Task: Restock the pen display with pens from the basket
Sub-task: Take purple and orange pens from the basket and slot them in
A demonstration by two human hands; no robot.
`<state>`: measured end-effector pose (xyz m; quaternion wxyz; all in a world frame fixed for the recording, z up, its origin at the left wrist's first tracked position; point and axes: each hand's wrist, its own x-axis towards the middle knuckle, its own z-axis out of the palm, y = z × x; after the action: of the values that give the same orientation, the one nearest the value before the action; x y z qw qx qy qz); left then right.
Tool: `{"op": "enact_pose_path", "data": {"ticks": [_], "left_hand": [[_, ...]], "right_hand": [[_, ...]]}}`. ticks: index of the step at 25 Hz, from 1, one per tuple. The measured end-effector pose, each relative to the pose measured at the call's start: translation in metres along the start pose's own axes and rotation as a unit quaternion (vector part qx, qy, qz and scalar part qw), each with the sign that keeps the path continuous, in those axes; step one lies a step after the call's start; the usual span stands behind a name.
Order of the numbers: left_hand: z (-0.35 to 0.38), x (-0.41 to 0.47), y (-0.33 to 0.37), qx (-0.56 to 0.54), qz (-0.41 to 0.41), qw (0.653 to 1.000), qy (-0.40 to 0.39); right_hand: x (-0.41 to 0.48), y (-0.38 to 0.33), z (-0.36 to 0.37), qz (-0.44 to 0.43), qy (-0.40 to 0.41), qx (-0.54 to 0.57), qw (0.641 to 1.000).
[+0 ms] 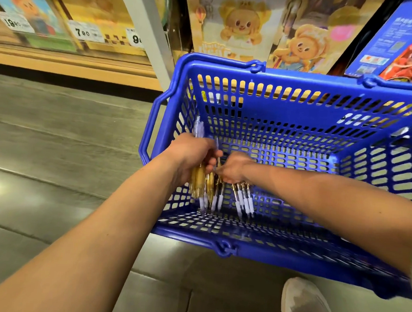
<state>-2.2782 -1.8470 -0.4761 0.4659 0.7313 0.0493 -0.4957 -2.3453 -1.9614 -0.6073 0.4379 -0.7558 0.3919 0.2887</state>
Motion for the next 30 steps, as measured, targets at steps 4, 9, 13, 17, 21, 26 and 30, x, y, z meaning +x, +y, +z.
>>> {"op": "enact_pose_path", "data": {"ticks": [4, 9, 13, 17, 21, 26, 30], "left_hand": [[0.007, 0.008, -0.004, 0.014, 0.016, 0.998, 0.054], [0.027, 0.012, -0.005, 0.082, 0.055, 0.991, 0.089], [0.041, 0.007, -0.002, 0.099, 0.050, 0.993, 0.044], [0.037, 0.005, 0.000, 0.091, 0.078, 0.989, 0.091], [0.023, 0.000, 0.002, 0.063, 0.079, 0.992, 0.075], [0.006, -0.008, 0.004, 0.036, 0.093, 0.995, 0.014], [0.000, -0.019, 0.004, 0.047, 0.162, 0.985, 0.032]], "right_hand": [[-0.032, 0.010, -0.011, -0.101, -0.037, 0.102, 0.989], [-0.080, 0.026, -0.016, -0.198, -0.024, 0.154, 0.968], [-0.103, 0.031, -0.018, -0.231, 0.005, 0.182, 0.956], [-0.110, 0.036, -0.027, -0.268, 0.011, 0.191, 0.944], [-0.086, 0.037, -0.035, -0.180, 0.071, 0.097, 0.976], [-0.050, 0.025, -0.005, -0.098, 0.041, -0.035, 0.994], [-0.023, 0.005, 0.030, -0.124, 0.061, -0.130, 0.982]]}}
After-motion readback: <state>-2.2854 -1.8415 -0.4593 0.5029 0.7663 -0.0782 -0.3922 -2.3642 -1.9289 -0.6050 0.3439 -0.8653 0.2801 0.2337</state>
